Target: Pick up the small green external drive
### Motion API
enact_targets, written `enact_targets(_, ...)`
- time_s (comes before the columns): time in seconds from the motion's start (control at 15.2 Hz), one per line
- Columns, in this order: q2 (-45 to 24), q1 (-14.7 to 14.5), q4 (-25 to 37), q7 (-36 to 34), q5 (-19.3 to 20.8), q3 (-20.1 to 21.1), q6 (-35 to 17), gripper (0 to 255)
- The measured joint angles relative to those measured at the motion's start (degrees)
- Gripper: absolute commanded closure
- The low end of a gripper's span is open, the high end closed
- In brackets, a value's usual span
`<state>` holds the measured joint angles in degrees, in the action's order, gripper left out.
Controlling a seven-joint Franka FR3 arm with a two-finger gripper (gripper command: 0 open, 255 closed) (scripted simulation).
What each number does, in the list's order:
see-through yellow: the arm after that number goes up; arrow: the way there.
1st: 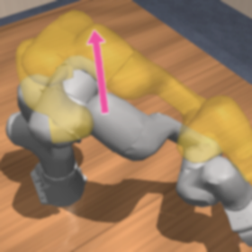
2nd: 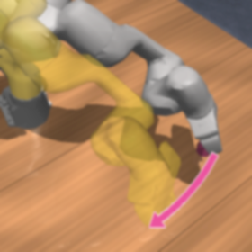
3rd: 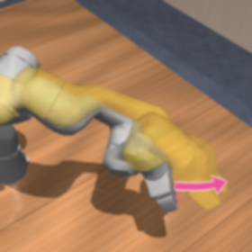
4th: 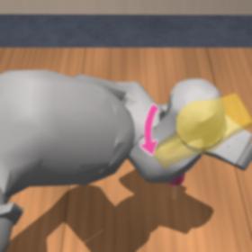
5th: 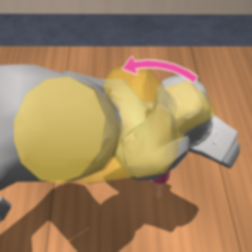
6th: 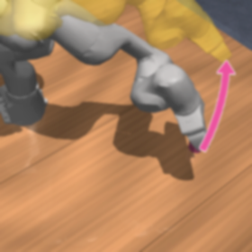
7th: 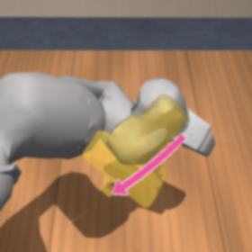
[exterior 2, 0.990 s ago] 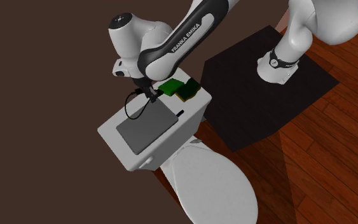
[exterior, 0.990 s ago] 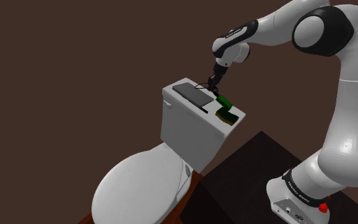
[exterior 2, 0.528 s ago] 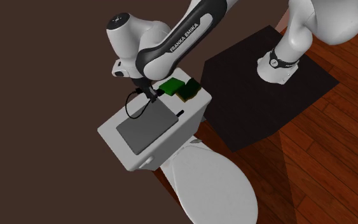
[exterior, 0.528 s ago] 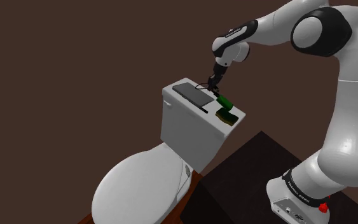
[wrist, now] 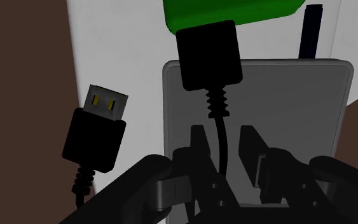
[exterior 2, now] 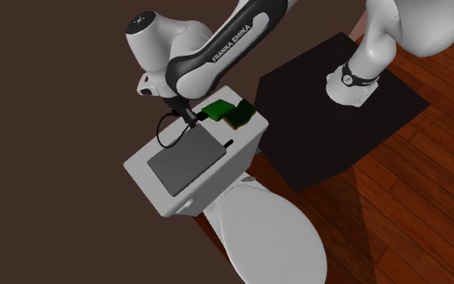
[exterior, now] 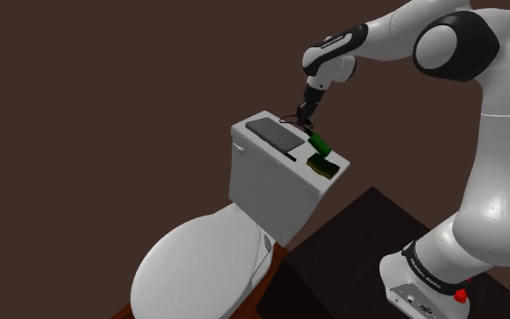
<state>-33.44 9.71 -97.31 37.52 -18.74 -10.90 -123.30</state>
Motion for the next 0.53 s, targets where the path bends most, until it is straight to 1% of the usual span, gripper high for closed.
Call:
enact_targets(0.26, 2.04, 0.02, -0.73, -0.2, 0.59, -0.59, 1.69, 255)
enact_targets(0.53, 2.39, 0.05, 0.27, -1.07, 1.0, -1.29, 4.13, 255)
